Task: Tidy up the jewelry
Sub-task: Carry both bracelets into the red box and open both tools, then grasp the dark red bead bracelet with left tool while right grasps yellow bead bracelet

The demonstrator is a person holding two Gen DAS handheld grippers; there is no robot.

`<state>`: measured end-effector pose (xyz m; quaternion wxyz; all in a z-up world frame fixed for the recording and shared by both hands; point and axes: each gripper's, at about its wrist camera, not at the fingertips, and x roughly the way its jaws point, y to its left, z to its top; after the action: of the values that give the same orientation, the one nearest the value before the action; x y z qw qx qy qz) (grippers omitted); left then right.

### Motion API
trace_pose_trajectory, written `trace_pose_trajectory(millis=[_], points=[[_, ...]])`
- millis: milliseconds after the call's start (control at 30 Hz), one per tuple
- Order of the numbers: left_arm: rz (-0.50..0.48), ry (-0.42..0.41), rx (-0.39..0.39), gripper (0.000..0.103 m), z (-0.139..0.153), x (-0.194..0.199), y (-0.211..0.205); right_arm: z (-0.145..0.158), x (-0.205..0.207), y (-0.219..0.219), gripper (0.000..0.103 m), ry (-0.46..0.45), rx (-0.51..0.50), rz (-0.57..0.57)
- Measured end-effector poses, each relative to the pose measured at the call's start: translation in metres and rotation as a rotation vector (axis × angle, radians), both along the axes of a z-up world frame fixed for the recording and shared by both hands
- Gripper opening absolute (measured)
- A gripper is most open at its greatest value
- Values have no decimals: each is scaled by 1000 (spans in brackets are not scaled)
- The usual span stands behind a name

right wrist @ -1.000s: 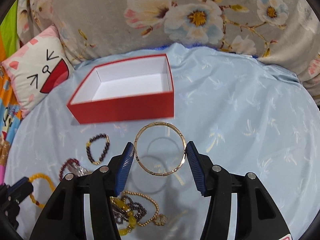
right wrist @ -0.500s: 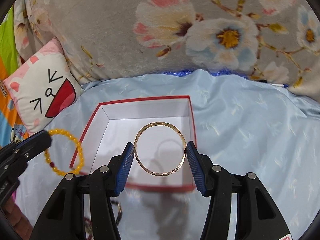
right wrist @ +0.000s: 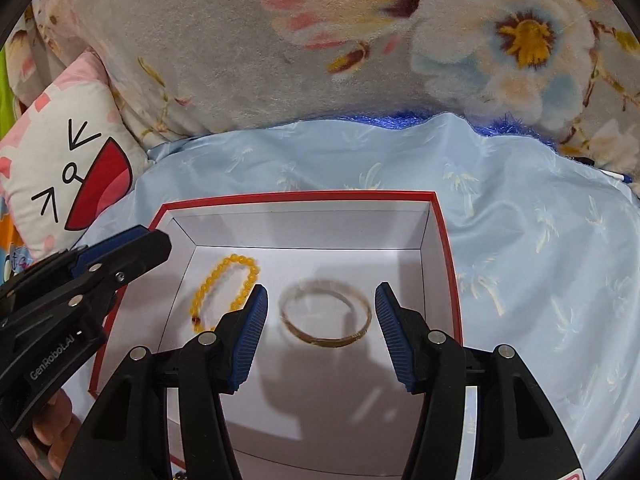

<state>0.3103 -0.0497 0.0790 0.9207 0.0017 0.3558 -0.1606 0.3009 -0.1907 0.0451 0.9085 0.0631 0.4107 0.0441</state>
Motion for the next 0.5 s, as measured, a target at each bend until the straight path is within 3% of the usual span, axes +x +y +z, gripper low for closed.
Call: trace_pose_trajectory(millis=[133, 233, 367, 500], points=[[18, -19, 0, 36, 4, -12, 9, 6, -16, -3, 54, -29, -1, -10], [22, -20, -18, 46, 9, -34, 21, 15, -43, -7, 56, -58, 8, -12], [40, -88, 45, 53, 16, -86, 35, 22, -89, -16, 58, -79, 3, -26], [34, -35, 46, 53, 2, -128, 53, 19, -142, -26, 58, -87, -17, -54]])
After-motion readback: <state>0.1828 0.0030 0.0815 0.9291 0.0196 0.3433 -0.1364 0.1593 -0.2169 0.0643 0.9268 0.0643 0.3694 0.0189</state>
